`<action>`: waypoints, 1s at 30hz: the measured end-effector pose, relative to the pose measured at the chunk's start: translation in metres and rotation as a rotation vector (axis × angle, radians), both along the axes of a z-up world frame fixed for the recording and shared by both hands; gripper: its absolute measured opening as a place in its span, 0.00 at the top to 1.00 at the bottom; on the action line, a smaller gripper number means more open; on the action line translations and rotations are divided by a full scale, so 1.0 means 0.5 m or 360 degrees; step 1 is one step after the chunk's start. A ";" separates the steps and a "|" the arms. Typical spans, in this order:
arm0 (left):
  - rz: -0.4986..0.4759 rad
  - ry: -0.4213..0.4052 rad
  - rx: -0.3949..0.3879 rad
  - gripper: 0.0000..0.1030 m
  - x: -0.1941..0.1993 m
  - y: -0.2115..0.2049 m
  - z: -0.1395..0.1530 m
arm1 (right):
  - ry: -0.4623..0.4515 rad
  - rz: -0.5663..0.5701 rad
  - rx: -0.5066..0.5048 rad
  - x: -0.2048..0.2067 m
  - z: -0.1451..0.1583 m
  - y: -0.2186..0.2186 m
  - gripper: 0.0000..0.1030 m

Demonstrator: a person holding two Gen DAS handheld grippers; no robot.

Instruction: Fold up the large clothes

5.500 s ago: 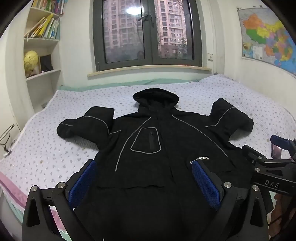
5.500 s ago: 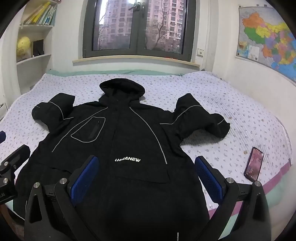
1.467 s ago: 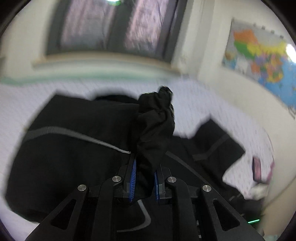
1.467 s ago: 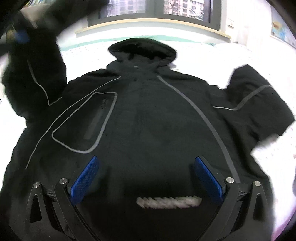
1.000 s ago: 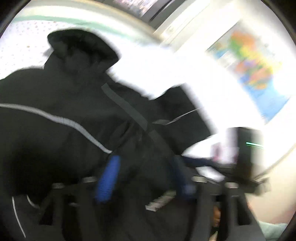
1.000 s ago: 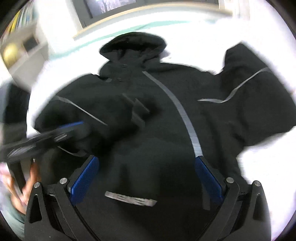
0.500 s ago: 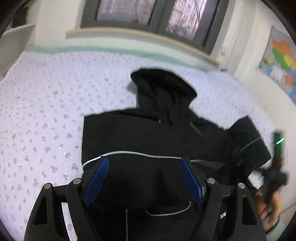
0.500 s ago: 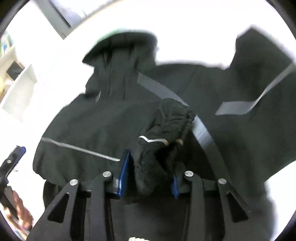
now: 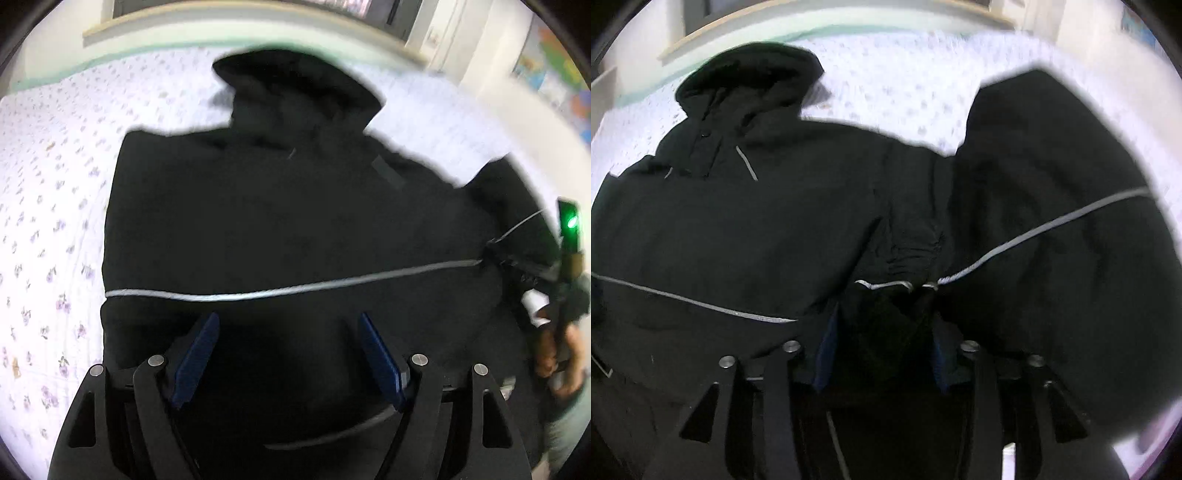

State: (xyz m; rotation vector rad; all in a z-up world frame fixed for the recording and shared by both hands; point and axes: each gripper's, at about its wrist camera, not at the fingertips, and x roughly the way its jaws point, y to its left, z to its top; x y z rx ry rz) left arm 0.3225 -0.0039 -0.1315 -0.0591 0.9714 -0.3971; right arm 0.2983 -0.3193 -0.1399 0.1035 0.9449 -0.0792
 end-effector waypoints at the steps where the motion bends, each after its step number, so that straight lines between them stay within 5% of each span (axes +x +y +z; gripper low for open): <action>1: -0.0013 -0.0031 -0.0096 0.24 -0.009 0.005 0.023 | -0.0096 0.0005 0.0034 -0.023 0.039 -0.004 0.45; 4: 0.0001 -0.0080 -0.0207 0.24 -0.012 0.003 0.058 | -0.0351 0.0090 0.0121 -0.082 0.130 0.014 0.14; 8: -0.0005 -0.0027 -0.0065 0.24 0.002 -0.036 0.015 | -0.0277 0.0291 0.0060 -0.070 0.127 0.103 0.23; 10: 0.0023 0.0085 0.0071 0.24 0.018 -0.049 -0.056 | -0.0165 0.0346 -0.0074 -0.050 0.061 0.142 0.25; 12: 0.0008 0.0038 0.0127 0.24 0.014 -0.057 -0.078 | 0.0058 0.0349 -0.0077 -0.029 -0.038 0.149 0.26; 14: 0.0007 0.0008 0.0223 0.24 0.009 -0.074 -0.074 | 0.0014 0.0333 0.0000 -0.036 -0.058 0.132 0.25; 19: 0.0025 -0.0064 0.0202 0.24 -0.013 -0.088 -0.032 | -0.0068 0.0403 0.0124 -0.104 0.026 0.102 0.26; 23: -0.0126 -0.0207 0.0112 0.24 -0.047 -0.182 0.052 | -0.0317 0.0446 0.0304 -0.203 0.144 0.020 0.26; 30: -0.0453 -0.0354 0.0041 0.24 -0.035 -0.477 0.116 | -0.0531 0.0051 0.0316 -0.264 0.255 -0.253 0.25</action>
